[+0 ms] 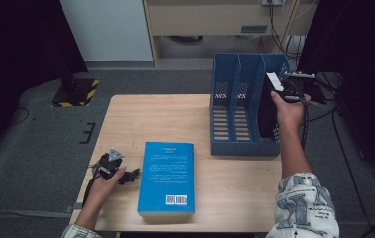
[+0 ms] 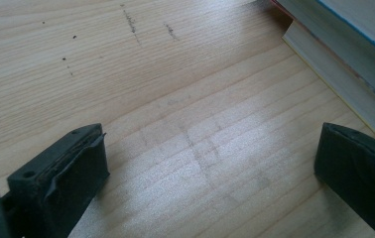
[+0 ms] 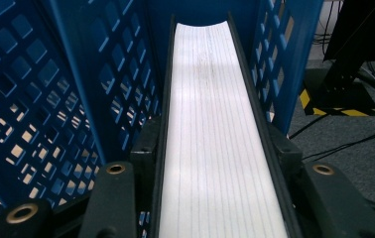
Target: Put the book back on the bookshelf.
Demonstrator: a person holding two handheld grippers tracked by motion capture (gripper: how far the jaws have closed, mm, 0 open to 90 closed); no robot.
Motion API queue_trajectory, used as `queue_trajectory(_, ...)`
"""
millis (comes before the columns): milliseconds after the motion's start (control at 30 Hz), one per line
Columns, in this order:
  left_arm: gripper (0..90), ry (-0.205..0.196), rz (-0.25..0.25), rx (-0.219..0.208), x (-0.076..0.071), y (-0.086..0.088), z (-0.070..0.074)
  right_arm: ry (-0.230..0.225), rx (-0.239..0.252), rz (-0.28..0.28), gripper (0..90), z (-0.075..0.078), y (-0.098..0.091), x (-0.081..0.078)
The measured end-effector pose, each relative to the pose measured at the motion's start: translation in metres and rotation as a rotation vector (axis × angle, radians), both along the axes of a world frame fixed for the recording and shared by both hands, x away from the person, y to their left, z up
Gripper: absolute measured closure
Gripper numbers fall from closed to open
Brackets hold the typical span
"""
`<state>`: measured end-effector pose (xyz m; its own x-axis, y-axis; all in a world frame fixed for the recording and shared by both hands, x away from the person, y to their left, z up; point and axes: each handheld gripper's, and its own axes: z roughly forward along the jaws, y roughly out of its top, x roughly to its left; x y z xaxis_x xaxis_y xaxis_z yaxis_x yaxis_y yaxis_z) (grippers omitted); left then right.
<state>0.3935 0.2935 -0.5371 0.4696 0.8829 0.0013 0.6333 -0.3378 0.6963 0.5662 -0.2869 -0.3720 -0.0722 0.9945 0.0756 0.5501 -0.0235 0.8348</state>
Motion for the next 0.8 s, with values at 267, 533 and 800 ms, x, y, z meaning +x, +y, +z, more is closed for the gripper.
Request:
queue_trajectory(267,0.0,0.001,0.000,0.002,0.000,0.000,0.000,0.010,-0.028,0.009,51.5,-0.002,0.002,-0.004)
queue_trajectory(533,0.0,0.002,0.000,0.002,0.000,-0.001,0.000,-0.008,0.029,0.034,42.0,0.000,0.005,-0.013)
queue_trajectory(800,0.0,0.004,0.001,0.002,0.000,-0.001,0.000,-0.022,0.103,0.069,38.7,0.004,0.003,-0.025)
